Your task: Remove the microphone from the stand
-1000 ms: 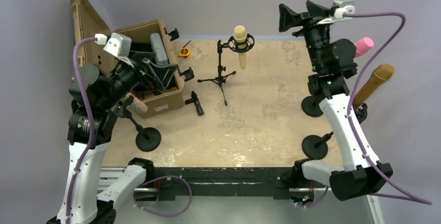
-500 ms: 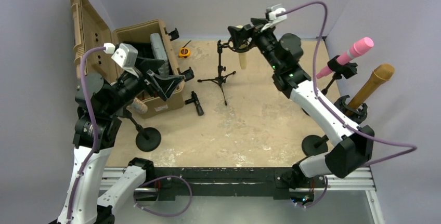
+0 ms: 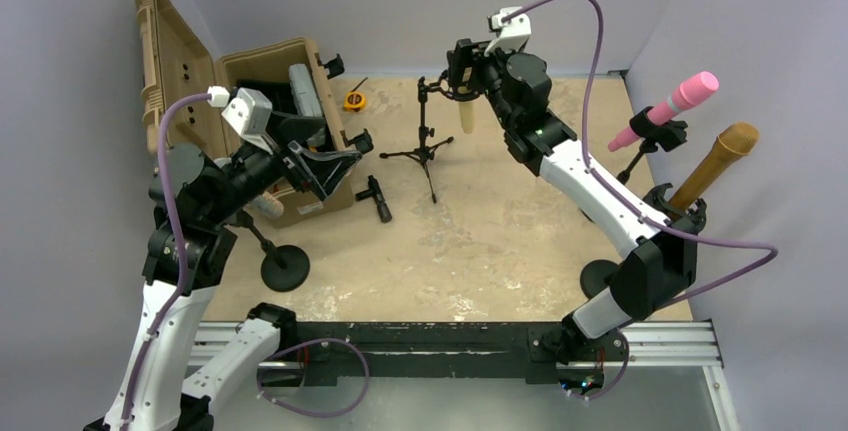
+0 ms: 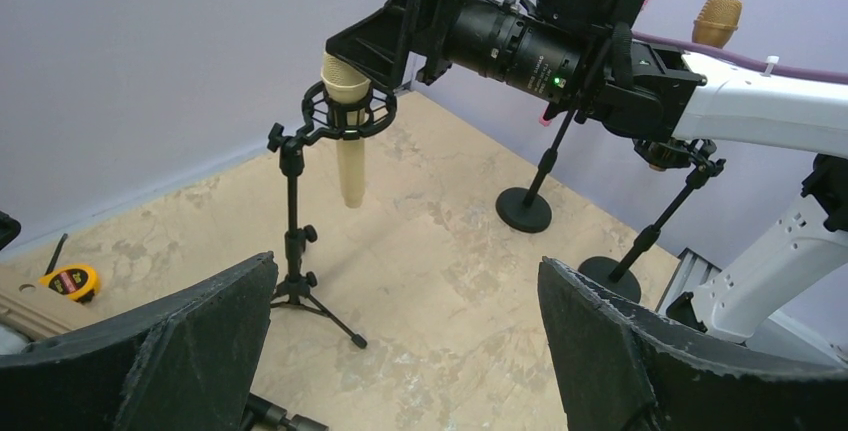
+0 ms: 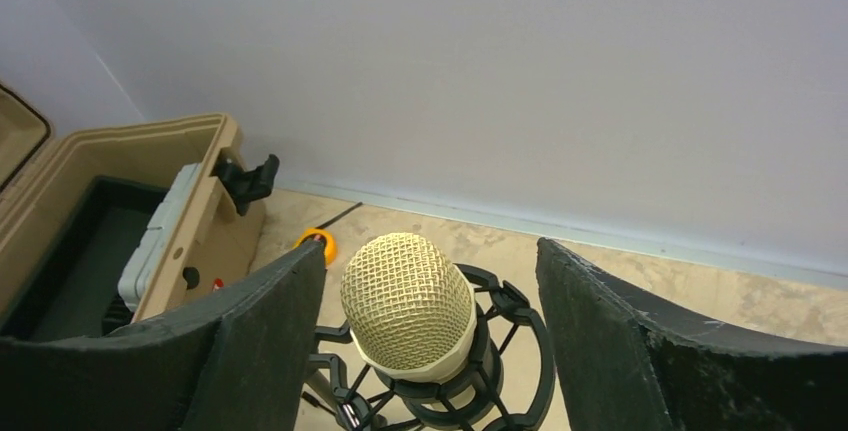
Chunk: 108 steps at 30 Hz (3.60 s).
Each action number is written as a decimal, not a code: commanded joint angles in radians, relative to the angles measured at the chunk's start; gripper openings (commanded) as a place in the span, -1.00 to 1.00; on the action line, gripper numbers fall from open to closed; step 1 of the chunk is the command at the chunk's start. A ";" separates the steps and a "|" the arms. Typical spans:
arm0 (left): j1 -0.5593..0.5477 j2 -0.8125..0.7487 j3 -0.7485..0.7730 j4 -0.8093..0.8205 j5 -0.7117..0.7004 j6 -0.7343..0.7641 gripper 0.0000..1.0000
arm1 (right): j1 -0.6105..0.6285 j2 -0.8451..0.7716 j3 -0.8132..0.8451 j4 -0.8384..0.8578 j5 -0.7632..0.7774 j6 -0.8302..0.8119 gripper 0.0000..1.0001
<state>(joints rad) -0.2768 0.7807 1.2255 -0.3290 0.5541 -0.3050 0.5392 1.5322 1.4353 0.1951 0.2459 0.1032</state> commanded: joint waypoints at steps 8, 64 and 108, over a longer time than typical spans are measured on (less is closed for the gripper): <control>-0.007 0.020 -0.011 0.047 0.002 -0.020 0.99 | 0.043 0.018 0.039 -0.031 0.048 -0.052 0.35; -0.015 0.059 -0.008 0.035 0.005 -0.025 0.92 | 0.120 -0.182 0.327 0.095 -0.170 -0.072 -1.00; -0.088 0.039 0.016 -0.055 -0.191 0.012 0.85 | 0.317 0.041 -0.647 0.360 -0.533 0.788 -1.00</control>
<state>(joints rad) -0.3489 0.8246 1.2137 -0.3874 0.3801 -0.3176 0.8581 1.5078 0.7269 0.6167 -0.3607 0.8749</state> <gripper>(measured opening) 0.927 0.437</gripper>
